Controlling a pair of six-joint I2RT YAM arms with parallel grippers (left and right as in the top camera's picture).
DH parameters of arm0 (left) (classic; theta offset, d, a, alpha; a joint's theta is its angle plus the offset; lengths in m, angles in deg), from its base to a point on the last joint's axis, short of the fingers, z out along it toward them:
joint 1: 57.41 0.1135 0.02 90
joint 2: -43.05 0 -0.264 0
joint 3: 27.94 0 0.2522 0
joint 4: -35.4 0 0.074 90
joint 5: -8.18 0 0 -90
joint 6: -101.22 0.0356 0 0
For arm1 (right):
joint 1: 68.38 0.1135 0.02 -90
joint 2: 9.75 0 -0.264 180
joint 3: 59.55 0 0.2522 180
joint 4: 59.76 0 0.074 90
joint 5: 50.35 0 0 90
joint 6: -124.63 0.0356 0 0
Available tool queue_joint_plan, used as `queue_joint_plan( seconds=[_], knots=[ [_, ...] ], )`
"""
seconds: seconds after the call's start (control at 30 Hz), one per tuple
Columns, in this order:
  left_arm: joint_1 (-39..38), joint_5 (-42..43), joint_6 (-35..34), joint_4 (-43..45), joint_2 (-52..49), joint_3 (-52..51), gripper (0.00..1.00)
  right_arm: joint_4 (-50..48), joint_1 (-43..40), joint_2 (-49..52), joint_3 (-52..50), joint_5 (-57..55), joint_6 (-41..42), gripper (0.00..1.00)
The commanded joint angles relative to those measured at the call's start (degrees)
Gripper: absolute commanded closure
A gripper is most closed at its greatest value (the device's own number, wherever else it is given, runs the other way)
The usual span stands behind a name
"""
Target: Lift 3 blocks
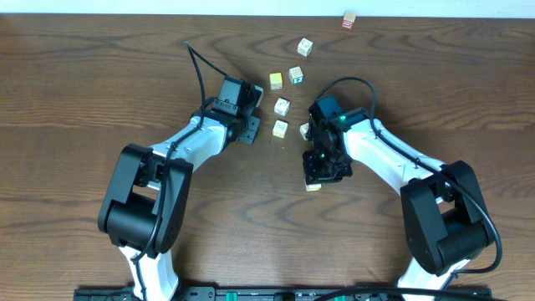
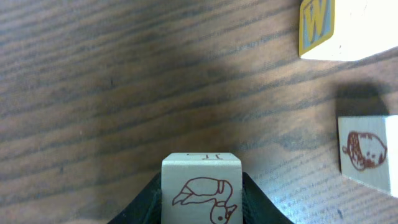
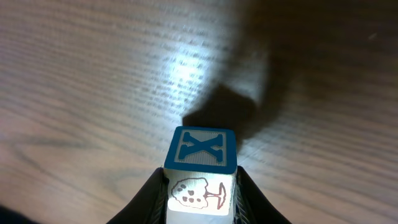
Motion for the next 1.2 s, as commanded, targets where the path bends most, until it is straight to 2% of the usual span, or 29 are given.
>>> queue_joint_plan(
  seconds=[0.0,0.07,0.33,0.5,0.67,0.87,1.03,1.17],
  knots=[
    [0.22,0.13,-2.75,-2.97,0.39,-0.2,0.86,-1.09,0.55,1.84,-1.03,-10.12,0.52,0.91],
    [0.17,0.15,-4.52,-4.31,1.49,-0.2,0.87,-1.88,0.55,1.84,-1.03,-10.51,-0.13,0.83],
    [-0.59,0.13,-8.68,-11.45,9.05,-0.2,0.89,-3.28,0.55,1.84,-1.01,-9.88,-0.57,0.72],
    [-1.22,0.11,-9.53,-14.23,12.85,-0.2,0.89,-2.21,0.59,1.84,-1.01,-9.35,-0.61,0.34],
    [-3.26,0.13,-10.84,-16.68,13.6,-0.2,0.89,-1.66,0.24,1.7,0.85,-9.49,-2.08,0.31],
    [-5.99,-1.29,-16.0,-17.7,13.84,-0.2,0.92,2.4,-1.92,1.18,9.77,-9.75,-3.89,0.29],
    [-6.4,-4.0,-21.53,-19.32,16.26,-0.2,0.92,5.66,-7.3,1.18,17.4,-10.34,-8.61,0.07],
    [-6.4,-5.22,-25.46,-21.53,18.8,-0.61,0.93,3.06,-11.32,1.36,17.75,-10.34,-12.44,0.03]
  ],
)
